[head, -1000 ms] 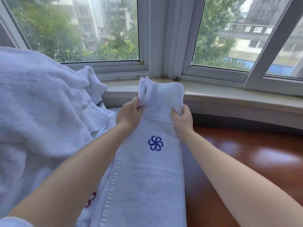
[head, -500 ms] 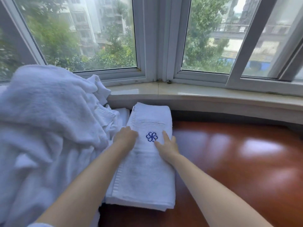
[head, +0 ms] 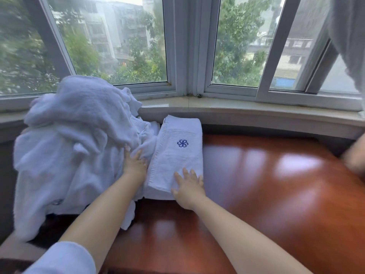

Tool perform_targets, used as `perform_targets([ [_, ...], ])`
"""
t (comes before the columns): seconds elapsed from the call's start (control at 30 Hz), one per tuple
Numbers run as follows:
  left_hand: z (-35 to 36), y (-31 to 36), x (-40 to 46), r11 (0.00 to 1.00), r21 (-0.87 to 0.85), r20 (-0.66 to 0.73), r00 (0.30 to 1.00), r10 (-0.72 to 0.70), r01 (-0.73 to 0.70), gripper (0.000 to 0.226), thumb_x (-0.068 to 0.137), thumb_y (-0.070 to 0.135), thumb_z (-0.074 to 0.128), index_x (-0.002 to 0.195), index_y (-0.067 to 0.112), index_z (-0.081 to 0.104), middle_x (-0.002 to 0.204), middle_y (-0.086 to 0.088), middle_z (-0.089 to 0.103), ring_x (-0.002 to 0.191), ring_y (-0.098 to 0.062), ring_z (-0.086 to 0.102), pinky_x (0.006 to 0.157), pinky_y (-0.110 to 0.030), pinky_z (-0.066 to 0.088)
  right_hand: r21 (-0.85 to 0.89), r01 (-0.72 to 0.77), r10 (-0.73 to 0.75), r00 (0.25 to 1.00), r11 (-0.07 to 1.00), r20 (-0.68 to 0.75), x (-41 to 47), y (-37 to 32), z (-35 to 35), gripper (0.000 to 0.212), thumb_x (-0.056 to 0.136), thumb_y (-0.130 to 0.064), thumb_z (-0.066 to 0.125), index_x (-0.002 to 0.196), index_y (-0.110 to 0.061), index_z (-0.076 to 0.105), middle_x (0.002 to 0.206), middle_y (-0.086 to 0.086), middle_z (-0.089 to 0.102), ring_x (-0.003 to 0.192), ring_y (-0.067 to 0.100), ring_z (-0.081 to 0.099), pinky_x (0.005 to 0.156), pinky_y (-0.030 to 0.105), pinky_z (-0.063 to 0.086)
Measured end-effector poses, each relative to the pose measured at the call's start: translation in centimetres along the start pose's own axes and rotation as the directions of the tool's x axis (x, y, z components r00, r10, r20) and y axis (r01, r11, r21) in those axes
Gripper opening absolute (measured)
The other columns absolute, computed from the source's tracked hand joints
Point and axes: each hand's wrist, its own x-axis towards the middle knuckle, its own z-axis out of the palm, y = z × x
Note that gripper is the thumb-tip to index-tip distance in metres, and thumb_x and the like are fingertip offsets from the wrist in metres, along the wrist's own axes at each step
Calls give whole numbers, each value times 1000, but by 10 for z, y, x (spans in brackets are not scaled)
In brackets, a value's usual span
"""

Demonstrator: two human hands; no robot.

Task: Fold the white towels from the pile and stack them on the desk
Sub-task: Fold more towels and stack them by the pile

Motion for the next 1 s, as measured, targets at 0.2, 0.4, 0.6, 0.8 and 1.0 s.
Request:
perform_targets([
  [0.2,-3,-16,-24,962,-272,-273,956,-105,27,27,92,19,46,117,20,59,130,0,48,123,-21,44,93,-37,41,4,27,-27,1000,1000,-5,-14,-5,-5,59,93,-35,44,148,-24,23,158,6,9,146,26,4,117,47,4],
  [0.4,-14,-79,-54,823,-523,-284,865,-414,222,27,90,19,50,113,13,62,122,-6,55,116,-26,51,89,-36,44,36,61,-58,994,997,-92,-11,-34,-34,49,93,-31,46,141,-20,40,143,6,37,131,28,34,108,39,27],
  [0.6,-23,-127,-73,525,-818,-153,790,-594,236,30,96,25,43,116,8,56,122,-19,50,113,-40,54,91,-43,46,54,166,-158,979,985,-127,1,-83,-70,48,95,-27,45,141,-18,40,143,8,37,130,29,36,104,41,35],
  [0.8,-23,-156,-55,262,-928,64,806,-588,265,78,94,39,53,154,23,5,145,-20,39,130,-37,44,102,-42,39,82,268,-251,953,960,-172,8,-114,-88,51,95,-26,50,144,-21,37,145,6,36,131,28,37,103,38,37],
  [1.0,-39,-167,-13,-397,-915,325,706,-630,66,70,83,32,73,135,-2,42,125,-23,60,109,-34,62,81,-30,48,83,334,-313,929,939,-195,20,-118,-98,48,94,-27,52,141,-21,43,146,1,38,132,23,37,104,38,38],
])
